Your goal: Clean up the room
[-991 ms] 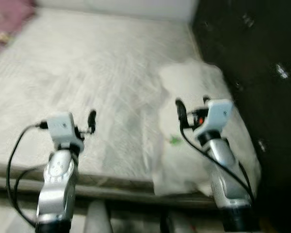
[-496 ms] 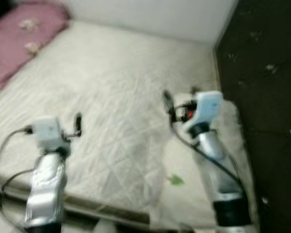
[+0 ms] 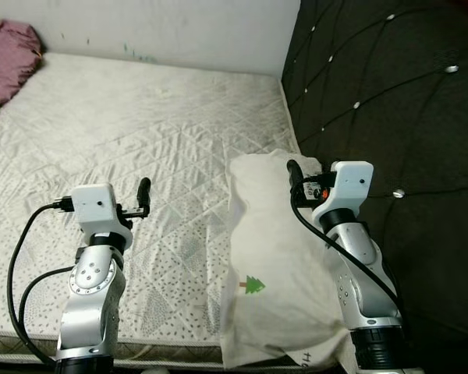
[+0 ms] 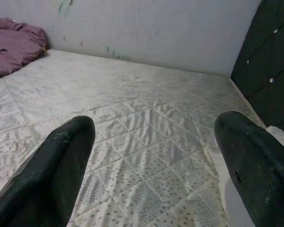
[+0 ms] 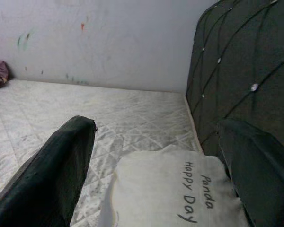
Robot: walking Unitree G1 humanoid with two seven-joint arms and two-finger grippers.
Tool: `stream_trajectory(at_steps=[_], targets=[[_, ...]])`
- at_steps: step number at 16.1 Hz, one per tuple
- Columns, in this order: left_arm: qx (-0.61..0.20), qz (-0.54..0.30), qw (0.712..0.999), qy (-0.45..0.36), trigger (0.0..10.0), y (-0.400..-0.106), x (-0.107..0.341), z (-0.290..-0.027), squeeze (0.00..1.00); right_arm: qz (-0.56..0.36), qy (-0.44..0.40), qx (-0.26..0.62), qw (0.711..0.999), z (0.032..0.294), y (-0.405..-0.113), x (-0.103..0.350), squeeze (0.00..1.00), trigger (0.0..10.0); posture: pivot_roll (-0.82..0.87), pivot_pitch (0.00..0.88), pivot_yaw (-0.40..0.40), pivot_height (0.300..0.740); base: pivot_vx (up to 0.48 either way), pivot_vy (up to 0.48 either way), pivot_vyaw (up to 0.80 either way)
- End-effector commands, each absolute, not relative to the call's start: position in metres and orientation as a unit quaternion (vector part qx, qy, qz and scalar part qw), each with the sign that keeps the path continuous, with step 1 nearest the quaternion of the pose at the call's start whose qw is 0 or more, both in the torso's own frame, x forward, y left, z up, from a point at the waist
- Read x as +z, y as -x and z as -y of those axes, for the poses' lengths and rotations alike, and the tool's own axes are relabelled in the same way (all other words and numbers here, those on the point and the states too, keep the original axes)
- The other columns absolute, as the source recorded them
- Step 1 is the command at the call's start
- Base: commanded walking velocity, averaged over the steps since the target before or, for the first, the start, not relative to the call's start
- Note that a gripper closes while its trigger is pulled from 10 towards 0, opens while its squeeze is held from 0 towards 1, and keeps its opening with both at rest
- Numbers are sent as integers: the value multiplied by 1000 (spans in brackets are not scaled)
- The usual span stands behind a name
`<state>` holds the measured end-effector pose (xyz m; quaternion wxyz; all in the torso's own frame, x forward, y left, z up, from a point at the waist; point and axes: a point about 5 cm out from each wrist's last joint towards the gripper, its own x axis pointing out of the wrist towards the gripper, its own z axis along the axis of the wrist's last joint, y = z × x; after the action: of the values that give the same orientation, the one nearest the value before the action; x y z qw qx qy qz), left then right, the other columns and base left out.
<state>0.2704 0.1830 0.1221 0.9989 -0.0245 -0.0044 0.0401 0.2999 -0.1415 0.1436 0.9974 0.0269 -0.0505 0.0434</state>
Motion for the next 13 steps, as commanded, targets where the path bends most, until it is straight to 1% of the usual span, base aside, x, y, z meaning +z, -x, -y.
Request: stream_trajectory(at_steps=[1, 7, 9, 10, 13], targets=[[37, -1, 999, 25, 10000, -271, 121, -180, 0, 47, -24, 35, 998, 146, -299, 143, 0, 10000, -10, 0, -65, 740, 0, 0, 0], [34, -5, 999, 37, 10000, -273, 121, -177, 0, 41, -25, 29, 998, 147, -301, 142, 0, 10000, -8, 7, -72, 740, 0, 0, 0], [36, -5, 999, 40, 10000, -273, 123, -178, 0, 34, -25, 28, 999, 148, -302, 141, 0, 10000, -2, 20, -80, 740, 0, 0, -516], [35, -6, 999, 38, 10000, -272, 123, -179, 0, 33, -25, 28, 999, 147, -301, 140, 0, 10000, 0, 21, -77, 740, 0, 446, -563], [30, -9, 999, 40, 10000, -271, 122, -177, 0, 33, -26, 33, 999, 144, -300, 139, 0, 10000, 0, 24, -73, 740, 0, 480, 0]])
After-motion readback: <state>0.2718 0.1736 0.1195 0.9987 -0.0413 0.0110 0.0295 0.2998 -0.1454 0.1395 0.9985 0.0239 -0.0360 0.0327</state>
